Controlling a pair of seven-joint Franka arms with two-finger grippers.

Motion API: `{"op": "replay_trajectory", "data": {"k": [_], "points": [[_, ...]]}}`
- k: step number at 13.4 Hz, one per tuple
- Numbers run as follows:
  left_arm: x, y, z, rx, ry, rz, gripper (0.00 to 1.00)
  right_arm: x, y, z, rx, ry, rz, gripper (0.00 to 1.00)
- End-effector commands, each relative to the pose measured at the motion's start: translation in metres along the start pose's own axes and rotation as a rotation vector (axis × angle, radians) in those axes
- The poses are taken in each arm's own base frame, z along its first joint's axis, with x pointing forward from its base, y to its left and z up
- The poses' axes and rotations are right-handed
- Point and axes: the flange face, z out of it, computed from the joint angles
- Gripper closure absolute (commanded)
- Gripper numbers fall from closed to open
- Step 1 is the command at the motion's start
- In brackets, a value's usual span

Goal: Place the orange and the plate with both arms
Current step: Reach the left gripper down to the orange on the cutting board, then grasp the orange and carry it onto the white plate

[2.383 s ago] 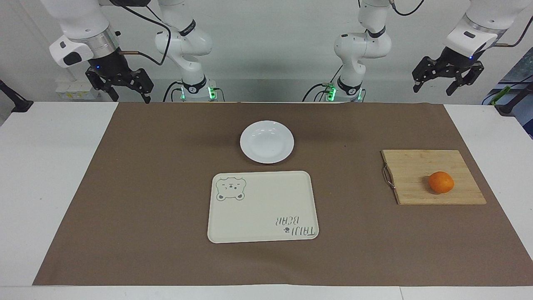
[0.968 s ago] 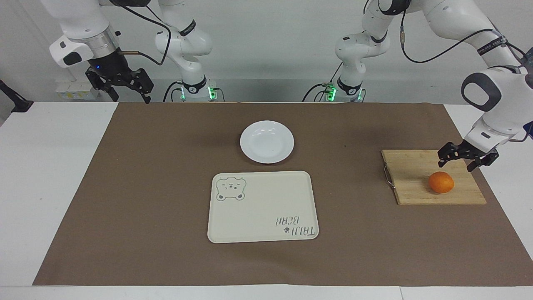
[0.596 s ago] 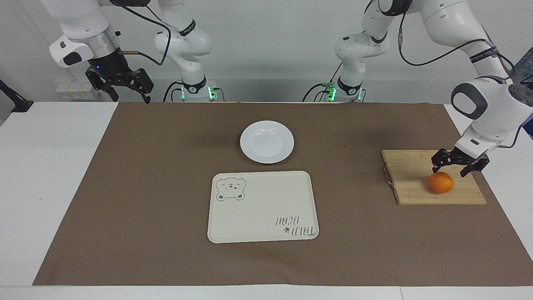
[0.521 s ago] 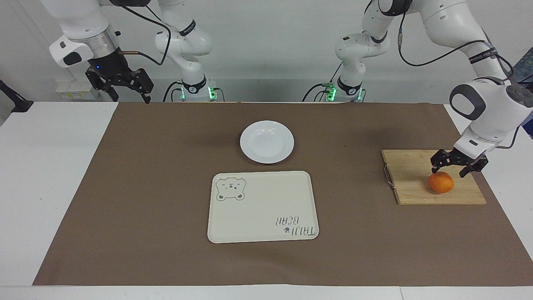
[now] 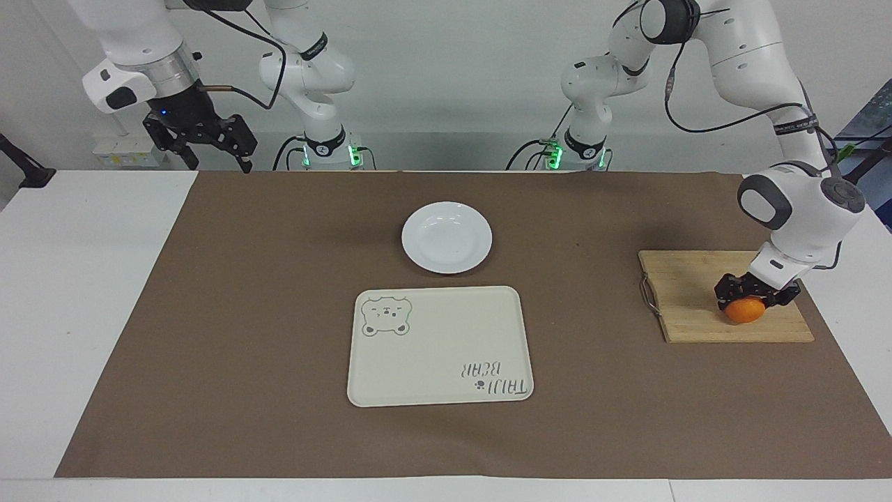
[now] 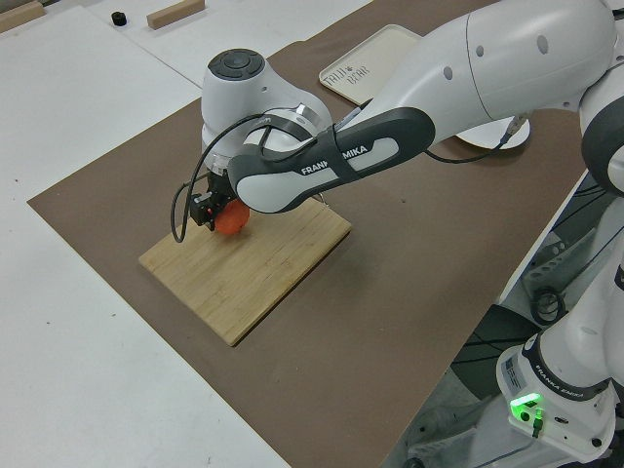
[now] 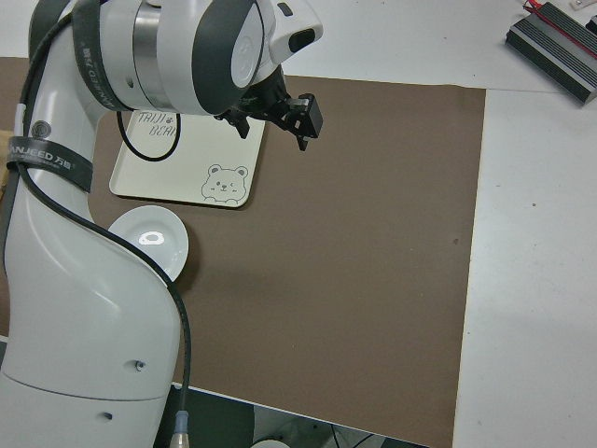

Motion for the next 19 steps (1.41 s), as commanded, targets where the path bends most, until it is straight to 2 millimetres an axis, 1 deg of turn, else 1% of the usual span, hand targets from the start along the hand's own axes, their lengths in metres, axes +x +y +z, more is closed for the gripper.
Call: {"op": "replay_trajectory", "data": {"k": [1,2,3,4,5,6,7,8,9,10,11,12,13,15,16,17,19], "points": [[0.0,-0.001,-0.02,0.008,0.04,0.011,1.0,-0.007,0.002,0.0,0.019,-0.009,0.018,0.0],[0.003,0.005,-0.04,0.016,0.064,0.021,1.0,-0.007,0.002,0.0,0.019,-0.009,0.018,0.0],[0.007,0.012,-0.055,0.023,0.084,0.029,1.0,-0.007,0.002,0.0,0.019,-0.009,0.018,0.0],[0.008,0.026,-0.064,0.012,0.075,0.048,1.0,-0.007,0.002,0.0,0.019,-0.009,0.02,0.0],[0.013,0.045,-0.077,0.003,0.075,0.079,1.0,-0.007,0.002,0.0,0.019,-0.009,0.018,0.0],[0.012,0.06,-0.091,-0.009,0.067,0.1,1.0,-0.007,0.002,0.0,0.019,-0.009,0.018,0.0],[0.014,0.087,-0.106,-0.027,0.052,0.142,1.0,-0.007,0.002,0.0,0.019,-0.009,0.018,0.0],[0.01,0.103,-0.117,-0.051,0.017,0.159,1.0,-0.007,0.002,0.0,0.019,-0.009,0.018,0.0],[0.006,0.126,-0.131,-0.079,-0.026,0.181,1.0,-0.007,0.002,0.0,0.019,-0.009,0.018,0.0],[0.006,0.158,-0.141,-0.098,-0.058,0.209,1.0,-0.007,0.002,0.0,0.019,-0.009,0.018,0.0],[0.005,0.191,-0.141,-0.111,-0.085,0.219,1.0,-0.007,0.002,0.0,0.019,-0.009,0.018,0.0],[-0.001,0.234,-0.138,-0.115,-0.098,0.216,1.0,-0.007,0.002,0.0,0.019,-0.009,0.018,0.0],[-0.007,0.263,-0.137,-0.117,-0.107,0.205,1.0,-0.007,0.002,0.0,0.019,-0.009,0.018,0.0],[-0.012,0.312,-0.139,-0.116,-0.114,0.198,1.0,-0.007,0.002,0.0,0.019,-0.009,0.018,0.0],[-0.015,0.342,-0.139,-0.115,-0.12,0.184,1.0,-0.007,0.002,0.0,0.019,-0.009,0.018,0.0],[-0.02,0.376,-0.134,-0.113,-0.124,0.177,1.0,-0.007,0.002,0.0,0.019,-0.009,0.018,0.0],[-0.038,0.446,-0.117,-0.112,-0.085,0.126,1.0,-0.007,0.002,0.0,0.019,-0.007,0.018,0.0]]}}
